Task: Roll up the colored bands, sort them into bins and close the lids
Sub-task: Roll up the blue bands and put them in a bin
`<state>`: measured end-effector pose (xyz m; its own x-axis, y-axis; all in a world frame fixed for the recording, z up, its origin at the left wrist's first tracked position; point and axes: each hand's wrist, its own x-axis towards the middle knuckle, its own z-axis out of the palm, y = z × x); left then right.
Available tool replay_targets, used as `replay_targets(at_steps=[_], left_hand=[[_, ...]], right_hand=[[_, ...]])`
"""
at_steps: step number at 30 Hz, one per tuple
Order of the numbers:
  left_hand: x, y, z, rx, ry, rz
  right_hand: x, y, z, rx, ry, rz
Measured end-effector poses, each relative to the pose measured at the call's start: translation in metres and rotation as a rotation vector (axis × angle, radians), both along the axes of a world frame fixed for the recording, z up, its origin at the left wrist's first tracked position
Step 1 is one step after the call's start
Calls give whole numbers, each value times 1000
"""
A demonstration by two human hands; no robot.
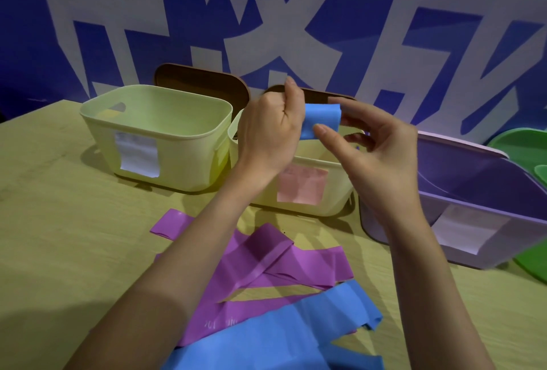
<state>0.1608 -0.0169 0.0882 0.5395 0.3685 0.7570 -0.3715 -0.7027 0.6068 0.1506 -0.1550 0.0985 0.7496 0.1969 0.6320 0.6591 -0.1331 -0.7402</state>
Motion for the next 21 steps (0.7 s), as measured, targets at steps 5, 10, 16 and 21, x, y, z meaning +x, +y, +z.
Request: replay_targets(at_steps=[5, 10, 16, 21], left_hand=[[-3, -4, 2, -62, 50, -46], [-3, -2, 10, -172, 385, -163], [-27, -7, 25, -425, 597, -437], [-65, -11, 32, -337, 719, -590]], right_hand=[[4, -3, -2, -3, 0, 32], [6, -9, -1, -125, -72, -15], [-15, -16, 14, -21, 42, 98], [-42, -27, 18, 58, 148, 201]])
